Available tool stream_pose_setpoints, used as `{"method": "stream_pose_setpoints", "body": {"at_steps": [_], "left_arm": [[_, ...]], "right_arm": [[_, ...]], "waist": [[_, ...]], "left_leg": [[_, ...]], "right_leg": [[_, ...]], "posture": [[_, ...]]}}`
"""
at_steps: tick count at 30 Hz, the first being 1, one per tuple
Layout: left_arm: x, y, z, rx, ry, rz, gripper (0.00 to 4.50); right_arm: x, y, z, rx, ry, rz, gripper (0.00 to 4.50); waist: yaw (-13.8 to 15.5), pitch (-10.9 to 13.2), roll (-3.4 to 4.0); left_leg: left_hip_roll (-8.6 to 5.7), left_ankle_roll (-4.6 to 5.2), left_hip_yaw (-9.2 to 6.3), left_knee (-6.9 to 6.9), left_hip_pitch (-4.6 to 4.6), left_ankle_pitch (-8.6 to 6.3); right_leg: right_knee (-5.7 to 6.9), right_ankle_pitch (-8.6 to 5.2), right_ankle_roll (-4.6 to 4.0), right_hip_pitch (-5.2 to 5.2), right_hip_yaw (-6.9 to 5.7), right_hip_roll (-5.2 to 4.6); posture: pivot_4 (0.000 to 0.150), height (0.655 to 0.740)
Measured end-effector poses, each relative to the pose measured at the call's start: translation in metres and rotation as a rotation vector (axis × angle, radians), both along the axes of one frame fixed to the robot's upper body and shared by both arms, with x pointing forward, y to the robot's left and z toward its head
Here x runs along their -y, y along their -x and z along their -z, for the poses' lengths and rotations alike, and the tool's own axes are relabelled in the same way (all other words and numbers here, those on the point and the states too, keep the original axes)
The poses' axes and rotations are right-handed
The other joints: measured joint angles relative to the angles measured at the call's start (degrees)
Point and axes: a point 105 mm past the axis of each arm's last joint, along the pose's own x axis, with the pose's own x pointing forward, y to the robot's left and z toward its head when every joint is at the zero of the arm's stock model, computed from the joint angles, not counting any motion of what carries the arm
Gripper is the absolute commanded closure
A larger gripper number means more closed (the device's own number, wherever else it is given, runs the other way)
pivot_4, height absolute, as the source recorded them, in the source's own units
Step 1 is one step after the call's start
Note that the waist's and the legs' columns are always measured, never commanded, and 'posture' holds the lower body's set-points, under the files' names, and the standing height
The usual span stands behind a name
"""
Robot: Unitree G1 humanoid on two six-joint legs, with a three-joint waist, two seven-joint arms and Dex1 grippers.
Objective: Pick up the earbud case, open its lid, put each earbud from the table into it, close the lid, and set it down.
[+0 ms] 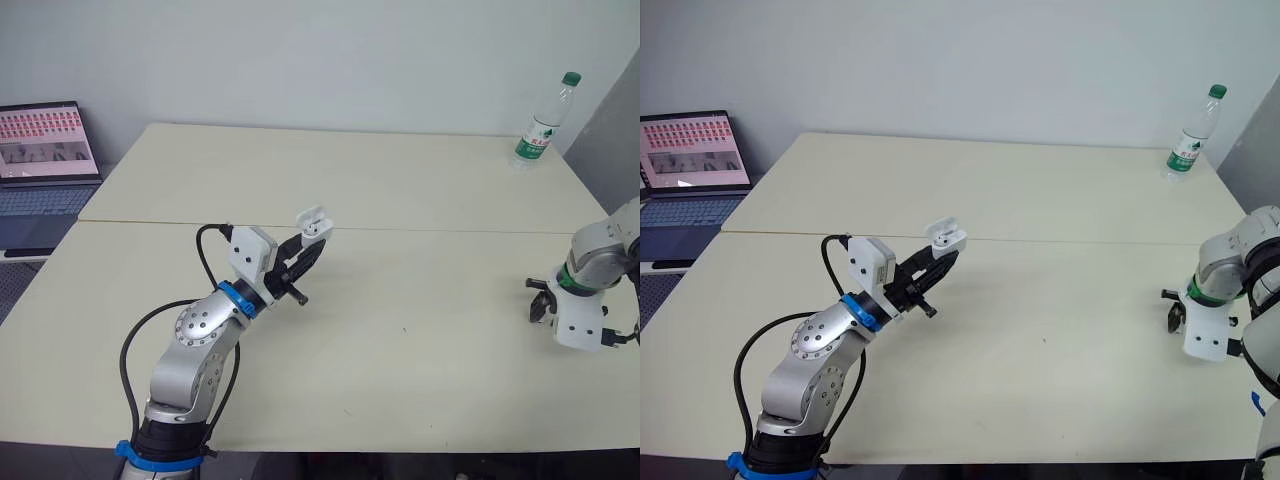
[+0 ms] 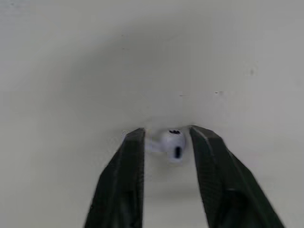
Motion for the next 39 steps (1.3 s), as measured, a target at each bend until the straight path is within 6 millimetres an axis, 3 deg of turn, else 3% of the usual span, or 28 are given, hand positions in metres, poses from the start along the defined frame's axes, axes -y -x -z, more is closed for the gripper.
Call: {"method": "stream_pose_setpoints", "body": {"at_steps": [9,16,21,26,31,35,39], "left_arm": [[0.005,-0.001,-0.006,0.019,-0.006,0.032,3.74],[0.006,-0.002,-0.004,0.012,-0.003,0.037,3.74],[0.006,-0.004,0.000,-0.007,0.001,0.038,3.74],[0.008,-0.004,0.001,-0.010,0.012,0.046,3.74],[0.010,-0.004,0.002,-0.014,0.013,0.053,3.74],[0.010,-0.004,0.003,-0.018,0.012,0.053,3.74],[0.009,-0.004,0.005,-0.024,0.013,0.051,3.74]], "right_arm": [[-0.005,0.001,-0.002,0.020,-0.120,0.069,2.26],[-0.035,-0.003,-0.023,0.036,-0.370,0.157,2.26],[-0.047,-0.010,-0.053,0.058,-0.554,0.402,2.26],[-0.057,-0.027,-0.083,-0.099,-0.814,0.884,2.26],[-0.034,-0.037,-0.082,-0.085,-0.874,1.135,2.26],[-0.001,-0.025,-0.072,-0.042,-0.785,1.248,2.26],[0.018,-0.011,-0.074,-0.040,-0.802,1.348,2.26]], "waist": [[-1.2,0.0,0.03],[-1.3,0.2,0.37],[-1.4,0.3,0.44],[-1.3,0.3,0.48],[-1.0,0.4,0.57],[-0.6,0.5,0.89],[-0.7,0.6,0.95]], "left_leg": [[0.04,0.00,-0.07,-0.13,0.08,0.00],[0.01,0.00,-0.12,-0.15,0.06,0.00],[0.03,0.00,-0.17,-0.16,0.08,-0.01],[0.02,-0.04,-0.46,-0.16,0.06,-0.03],[-0.08,-0.11,-0.60,-0.16,-0.17,-0.07],[-0.16,-0.14,-0.63,-0.16,-0.28,-0.10],[-0.14,-0.15,-0.60,-0.19,-0.23,-0.11]], "right_leg": [[0.06,0.14,0.24,0.02,-0.05,0.08],[0.05,0.14,0.25,0.04,-0.11,0.08],[0.03,0.16,0.25,0.11,-0.21,0.06],[0.04,0.16,0.21,0.21,-0.39,0.00],[0.03,0.14,0.18,0.08,-0.46,-0.01],[-0.02,0.11,0.22,0.02,-0.43,-0.01],[-0.02,0.07,0.21,0.03,-0.42,0.00]], "posture": [[0.150,0.7400],[0.150,0.7400],[0.150,0.7400],[0.150,0.7400],[0.150,0.7400],[0.150,0.7400],[0.150,0.7400]]}}
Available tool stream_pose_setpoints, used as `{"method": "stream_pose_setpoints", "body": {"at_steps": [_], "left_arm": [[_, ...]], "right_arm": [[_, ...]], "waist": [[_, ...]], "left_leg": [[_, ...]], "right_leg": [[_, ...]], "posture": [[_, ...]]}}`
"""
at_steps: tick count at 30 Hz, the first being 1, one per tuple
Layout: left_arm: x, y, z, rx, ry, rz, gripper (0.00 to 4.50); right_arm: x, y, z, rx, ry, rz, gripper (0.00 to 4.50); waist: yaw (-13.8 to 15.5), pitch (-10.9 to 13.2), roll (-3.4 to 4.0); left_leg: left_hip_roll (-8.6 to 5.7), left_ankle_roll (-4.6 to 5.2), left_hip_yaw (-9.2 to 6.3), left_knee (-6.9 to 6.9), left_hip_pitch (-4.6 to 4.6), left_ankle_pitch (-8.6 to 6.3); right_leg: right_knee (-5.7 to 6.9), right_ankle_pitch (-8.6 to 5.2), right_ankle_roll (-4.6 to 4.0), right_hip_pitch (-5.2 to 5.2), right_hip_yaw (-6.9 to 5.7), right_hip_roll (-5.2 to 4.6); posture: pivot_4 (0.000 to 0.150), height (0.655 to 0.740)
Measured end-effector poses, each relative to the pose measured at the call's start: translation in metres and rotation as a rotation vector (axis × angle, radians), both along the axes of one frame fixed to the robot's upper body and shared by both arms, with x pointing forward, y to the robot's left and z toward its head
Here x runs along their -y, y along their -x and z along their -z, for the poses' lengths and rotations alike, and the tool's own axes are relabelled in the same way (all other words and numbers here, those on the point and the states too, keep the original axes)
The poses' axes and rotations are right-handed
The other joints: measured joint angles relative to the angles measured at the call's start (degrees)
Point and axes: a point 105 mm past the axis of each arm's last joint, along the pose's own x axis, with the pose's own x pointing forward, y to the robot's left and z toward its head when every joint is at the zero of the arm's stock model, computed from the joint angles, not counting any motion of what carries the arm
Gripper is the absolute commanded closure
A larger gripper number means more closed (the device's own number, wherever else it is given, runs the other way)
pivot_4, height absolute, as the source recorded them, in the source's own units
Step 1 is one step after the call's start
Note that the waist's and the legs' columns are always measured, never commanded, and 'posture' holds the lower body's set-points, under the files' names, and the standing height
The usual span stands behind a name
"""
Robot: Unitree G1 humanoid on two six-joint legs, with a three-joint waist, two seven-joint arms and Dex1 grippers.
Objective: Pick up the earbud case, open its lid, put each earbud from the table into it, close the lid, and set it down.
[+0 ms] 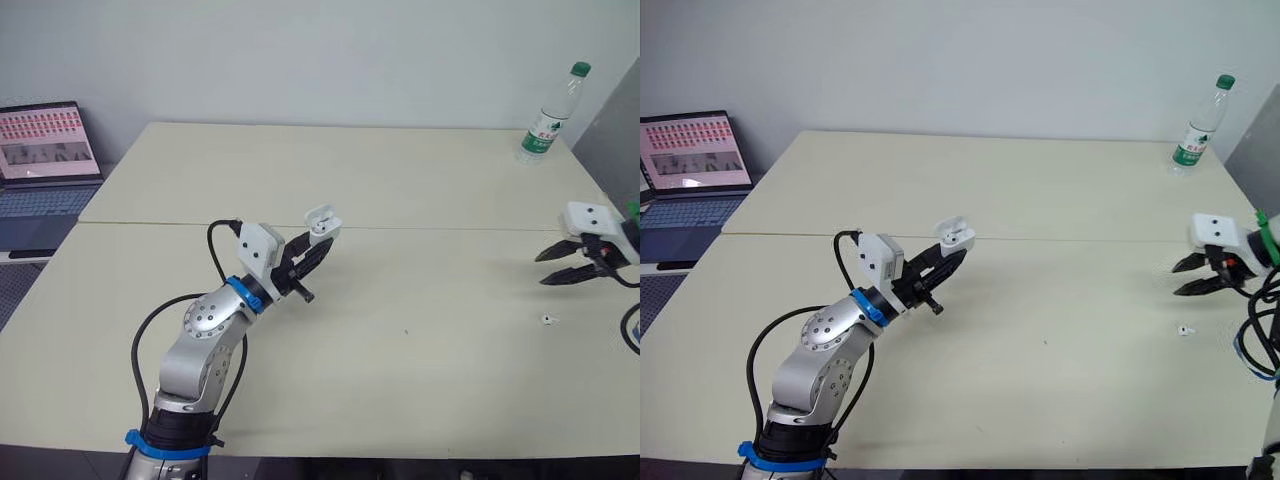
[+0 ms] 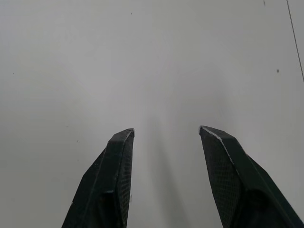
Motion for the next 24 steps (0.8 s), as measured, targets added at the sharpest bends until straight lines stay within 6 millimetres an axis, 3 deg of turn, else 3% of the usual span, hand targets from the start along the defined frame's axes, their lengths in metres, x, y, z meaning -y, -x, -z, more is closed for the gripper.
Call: {"method": "stream_pose_setpoints", "body": {"at_steps": [6,11,13,19,24], "left_arm": [[-0.001,0.002,0.007,-0.024,0.007,-0.005,3.74],[0.005,0.000,0.005,-0.021,0.018,0.013,3.74],[0.006,-0.002,0.004,-0.020,0.017,0.013,3.74],[0.007,-0.003,0.002,-0.013,0.017,0.018,3.74],[0.006,-0.003,0.002,-0.016,0.015,0.016,3.74]], "right_arm": [[0.009,0.031,0.002,-0.042,-0.059,0.020,2.26],[0.014,0.045,0.035,-0.049,-0.021,-0.037,2.26],[0.012,0.048,0.050,-0.041,-0.016,-0.057,2.26],[0.003,0.044,0.069,0.035,-0.018,-0.080,2.26],[0.004,0.041,0.070,0.056,-0.003,-0.072,2.26]], "waist": [[-0.5,0.1,0.08],[-0.5,0.1,0.08],[-0.6,0.1,0.10],[-0.9,0.1,0.09],[-0.9,0.1,0.09]], "left_leg": [[0.04,0.00,0.12,0.03,0.13,0.00],[0.02,0.00,0.18,0.10,0.13,0.01],[0.01,-0.01,0.24,0.08,0.15,0.01],[0.05,-0.02,0.21,0.08,0.16,0.02],[0.01,-0.03,0.16,0.08,0.16,0.02]], "right_leg": [[0.02,-0.05,-0.05,0.05,0.04,0.04],[0.03,-0.05,0.06,0.08,0.09,0.04],[0.05,-0.05,0.07,0.06,0.15,0.04],[0.06,-0.04,0.07,0.07,0.16,0.11],[0.06,-0.04,0.08,0.09,0.16,0.10]], "posture": [[0.150,0.7400],[0.150,0.7400],[0.150,0.7400],[0.150,0.7400],[0.150,0.7400]]}}
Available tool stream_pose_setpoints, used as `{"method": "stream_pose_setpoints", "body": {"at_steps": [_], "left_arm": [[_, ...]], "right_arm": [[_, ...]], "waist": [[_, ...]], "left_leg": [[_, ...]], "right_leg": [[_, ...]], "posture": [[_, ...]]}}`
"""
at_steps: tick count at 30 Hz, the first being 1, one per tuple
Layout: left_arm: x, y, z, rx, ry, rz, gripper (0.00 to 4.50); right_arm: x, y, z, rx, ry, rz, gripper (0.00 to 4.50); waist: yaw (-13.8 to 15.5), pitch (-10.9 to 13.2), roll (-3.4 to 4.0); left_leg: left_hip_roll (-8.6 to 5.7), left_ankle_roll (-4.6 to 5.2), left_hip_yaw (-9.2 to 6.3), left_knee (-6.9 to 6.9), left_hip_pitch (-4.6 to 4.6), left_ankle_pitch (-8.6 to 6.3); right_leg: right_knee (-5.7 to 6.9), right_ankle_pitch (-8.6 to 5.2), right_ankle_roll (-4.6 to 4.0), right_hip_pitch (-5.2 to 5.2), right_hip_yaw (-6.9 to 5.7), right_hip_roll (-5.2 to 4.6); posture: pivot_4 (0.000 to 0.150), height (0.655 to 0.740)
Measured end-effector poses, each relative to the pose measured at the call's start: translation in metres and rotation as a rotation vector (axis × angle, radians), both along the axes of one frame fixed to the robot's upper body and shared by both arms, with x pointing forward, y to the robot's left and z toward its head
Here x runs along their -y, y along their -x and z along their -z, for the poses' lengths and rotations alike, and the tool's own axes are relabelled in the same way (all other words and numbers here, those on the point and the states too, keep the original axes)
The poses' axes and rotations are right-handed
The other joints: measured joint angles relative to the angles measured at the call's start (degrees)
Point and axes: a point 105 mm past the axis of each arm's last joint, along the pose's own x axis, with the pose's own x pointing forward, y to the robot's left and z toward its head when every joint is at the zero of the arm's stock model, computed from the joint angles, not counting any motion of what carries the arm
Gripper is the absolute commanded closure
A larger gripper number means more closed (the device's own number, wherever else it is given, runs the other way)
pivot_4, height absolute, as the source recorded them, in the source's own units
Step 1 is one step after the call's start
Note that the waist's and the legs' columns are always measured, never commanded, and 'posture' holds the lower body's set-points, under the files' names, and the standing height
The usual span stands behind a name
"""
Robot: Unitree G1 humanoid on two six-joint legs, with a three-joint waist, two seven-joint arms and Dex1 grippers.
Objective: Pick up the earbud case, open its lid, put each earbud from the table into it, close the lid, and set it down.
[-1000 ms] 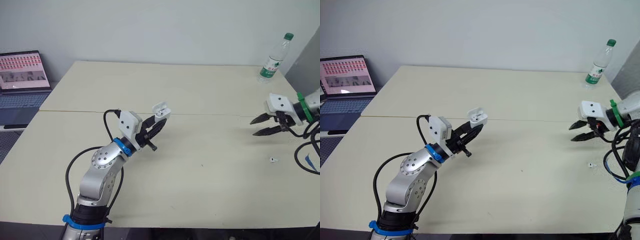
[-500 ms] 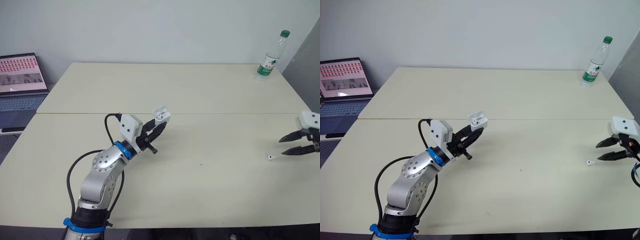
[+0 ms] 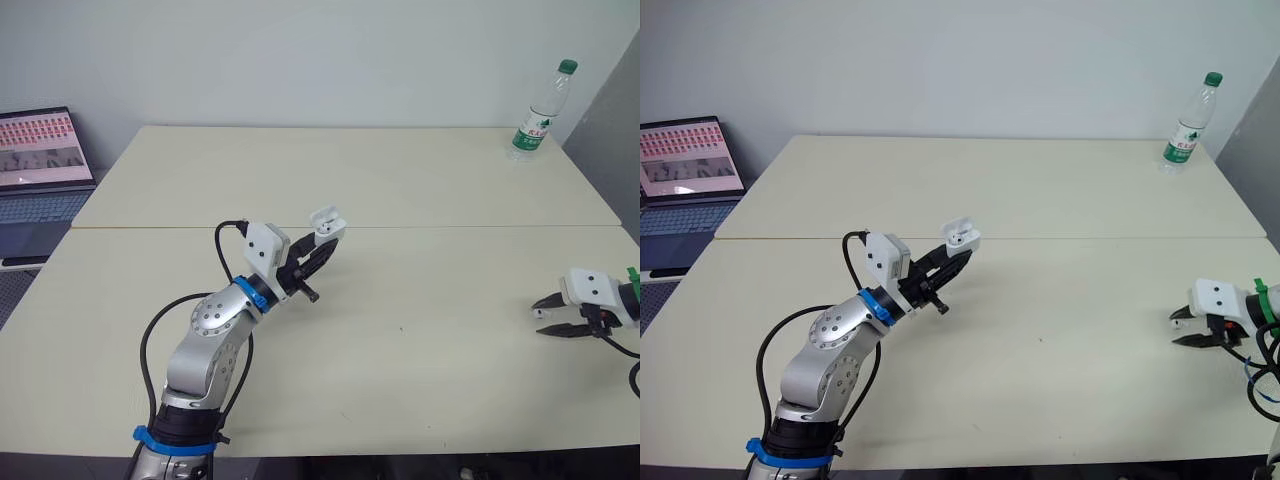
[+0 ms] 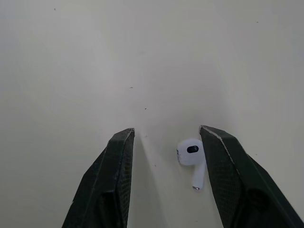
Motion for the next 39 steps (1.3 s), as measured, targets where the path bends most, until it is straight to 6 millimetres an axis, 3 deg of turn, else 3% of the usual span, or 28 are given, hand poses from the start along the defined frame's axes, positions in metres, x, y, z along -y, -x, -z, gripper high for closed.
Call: {"method": "stream_pose_setpoints", "body": {"at_steps": [24,30,37,39], "left_arm": [[-0.002,0.004,0.004,-0.011,0.002,-0.015,3.74],[-0.002,0.005,0.001,0.000,0.003,-0.021,3.74],[-0.003,0.005,0.001,-0.001,0.004,-0.022,3.74],[-0.002,0.005,0.001,-0.001,0.005,-0.020,3.74]], "right_arm": [[0.001,-0.019,0.002,-0.043,0.116,0.077,2.26],[0.002,-0.018,0.003,-0.058,0.131,0.080,4.12],[0.004,-0.017,0.001,-0.075,0.142,0.083,4.11],[0.013,-0.011,-0.001,-0.096,0.177,0.075,4.11]], "waist": [[-0.1,0.0,0.00],[-0.1,0.0,0.01],[-0.1,0.0,0.01],[0.1,0.0,0.02]], "left_leg": [[-0.01,-0.01,-0.08,0.02,0.00,0.01],[-0.01,-0.01,-0.08,0.02,0.01,0.01],[-0.01,-0.01,-0.10,0.02,0.00,0.01],[-0.02,-0.01,-0.13,0.01,-0.01,0.01]], "right_leg": [[0.02,0.03,0.03,0.05,-0.04,0.00],[0.02,0.04,0.04,0.05,-0.03,0.00],[0.02,0.04,0.04,0.05,-0.04,0.00],[0.02,0.04,0.04,0.04,-0.07,0.00]], "posture": [[0.150,0.7400],[0.150,0.7400],[0.150,0.7400],[0.150,0.7400]]}}
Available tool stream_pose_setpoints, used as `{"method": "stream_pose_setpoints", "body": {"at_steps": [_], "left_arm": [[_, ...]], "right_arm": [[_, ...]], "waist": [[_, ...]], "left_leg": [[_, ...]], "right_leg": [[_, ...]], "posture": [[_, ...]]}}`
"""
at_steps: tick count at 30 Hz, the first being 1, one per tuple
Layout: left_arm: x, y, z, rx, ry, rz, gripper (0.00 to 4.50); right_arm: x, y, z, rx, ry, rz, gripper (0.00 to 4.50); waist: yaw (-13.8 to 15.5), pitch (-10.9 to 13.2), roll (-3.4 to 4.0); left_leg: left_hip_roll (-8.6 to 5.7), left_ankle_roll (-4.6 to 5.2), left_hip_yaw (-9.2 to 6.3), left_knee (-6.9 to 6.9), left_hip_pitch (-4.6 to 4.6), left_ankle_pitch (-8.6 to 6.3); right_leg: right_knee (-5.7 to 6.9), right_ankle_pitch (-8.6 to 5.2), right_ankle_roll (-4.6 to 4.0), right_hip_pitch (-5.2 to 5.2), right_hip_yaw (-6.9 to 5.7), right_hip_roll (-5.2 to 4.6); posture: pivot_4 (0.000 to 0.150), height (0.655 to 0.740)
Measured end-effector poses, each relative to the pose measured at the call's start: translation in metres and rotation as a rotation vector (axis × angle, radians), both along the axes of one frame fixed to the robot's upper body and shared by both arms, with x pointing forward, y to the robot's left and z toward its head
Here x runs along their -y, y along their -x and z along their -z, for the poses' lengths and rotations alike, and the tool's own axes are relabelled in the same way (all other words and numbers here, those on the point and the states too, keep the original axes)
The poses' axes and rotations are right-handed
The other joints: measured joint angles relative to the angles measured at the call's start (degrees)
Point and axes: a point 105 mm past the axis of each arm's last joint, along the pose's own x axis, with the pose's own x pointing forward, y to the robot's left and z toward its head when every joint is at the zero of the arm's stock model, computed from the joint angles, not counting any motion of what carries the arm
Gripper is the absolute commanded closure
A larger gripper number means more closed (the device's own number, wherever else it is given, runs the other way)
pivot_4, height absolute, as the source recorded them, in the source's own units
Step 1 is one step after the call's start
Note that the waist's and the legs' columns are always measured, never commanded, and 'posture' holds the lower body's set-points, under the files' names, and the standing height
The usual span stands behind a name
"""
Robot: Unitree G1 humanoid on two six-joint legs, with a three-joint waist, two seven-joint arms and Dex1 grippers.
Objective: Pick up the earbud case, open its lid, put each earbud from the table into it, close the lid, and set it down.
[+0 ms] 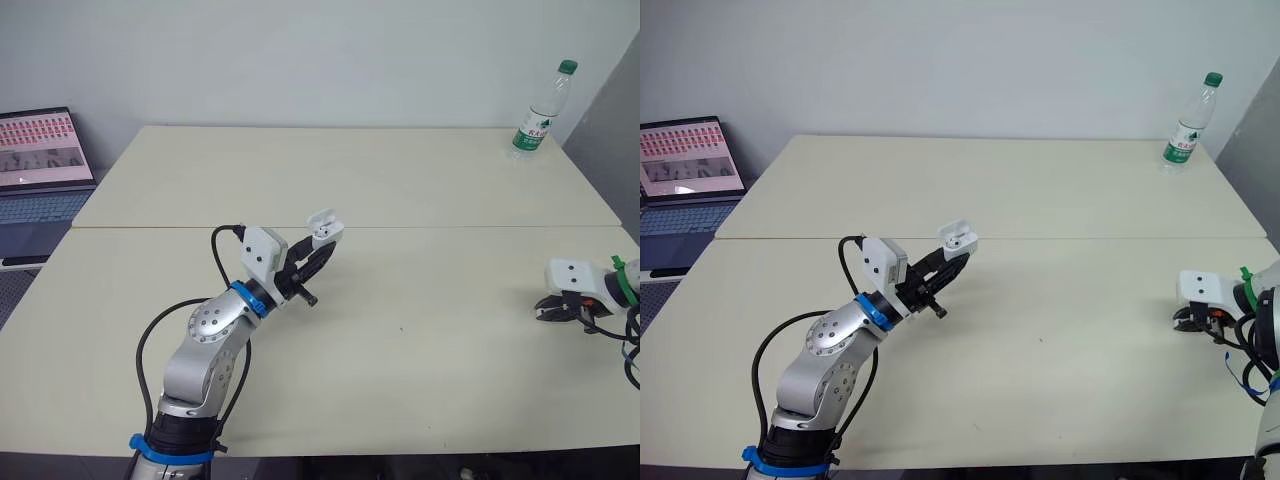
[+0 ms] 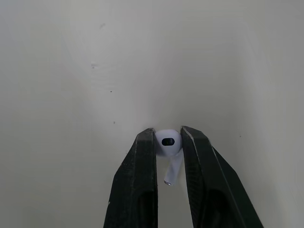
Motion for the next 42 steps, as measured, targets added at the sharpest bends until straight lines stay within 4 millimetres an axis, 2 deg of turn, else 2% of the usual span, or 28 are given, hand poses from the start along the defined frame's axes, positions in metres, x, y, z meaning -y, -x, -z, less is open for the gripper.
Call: {"method": "stream_pose_setpoints", "body": {"at_steps": [3,5,11,36,41,42], "left_arm": [[0.000,0.000,0.001,-0.002,0.002,-0.003,3.74],[-0.001,0.000,0.001,-0.005,0.005,-0.007,3.74],[-0.001,0.001,0.004,-0.015,0.017,-0.022,3.74],[-0.002,0.002,0.002,-0.008,0.011,-0.026,3.74],[-0.002,0.002,0.002,-0.008,0.011,-0.026,3.74],[-0.002,0.002,0.002,-0.008,0.011,-0.026,3.74]], "right_arm": [[0.031,0.018,0.000,-0.045,0.116,-0.009,4.11],[0.044,0.026,0.004,-0.075,0.175,-0.017,4.11],[0.060,0.021,0.004,-0.034,0.269,-0.021,4.11],[0.046,0.028,0.005,-0.023,0.269,0.083,4.11],[0.044,0.027,0.004,-0.013,0.254,0.093,2.36],[0.043,0.027,0.004,-0.010,0.254,0.092,2.36]], "waist": [[0.5,0.0,0.00],[0.5,0.0,0.00],[0.6,-0.1,-0.06],[0.8,-0.1,-0.16],[0.8,-0.1,-0.16],[0.8,-0.1,-0.16]], "left_leg": [[-0.03,0.00,-0.08,-0.01,-0.05,-0.01],[-0.02,0.00,-0.05,0.00,-0.05,-0.01],[-0.01,0.01,-0.11,0.12,0.08,0.00],[0.07,0.02,-0.20,0.10,0.04,-0.01],[0.07,0.02,-0.21,0.10,0.03,-0.01],[0.07,0.02,-0.22,0.10,0.03,-0.01]], "right_leg": [[-0.02,0.00,0.01,0.00,-0.04,-0.02],[-0.02,-0.01,0.01,0.00,-0.01,-0.03],[-0.02,0.02,0.07,0.20,-0.05,-0.02],[-0.03,0.00,0.08,0.18,-0.15,0.06],[-0.03,0.00,0.08,0.17,-0.16,0.07],[-0.03,0.00,0.08,0.17,-0.16,0.07]], "posture": [[0.150,0.7400],[0.150,0.7400],[0.150,0.7400],[0.150,0.7400],[0.150,0.7400],[0.150,0.7400]]}}
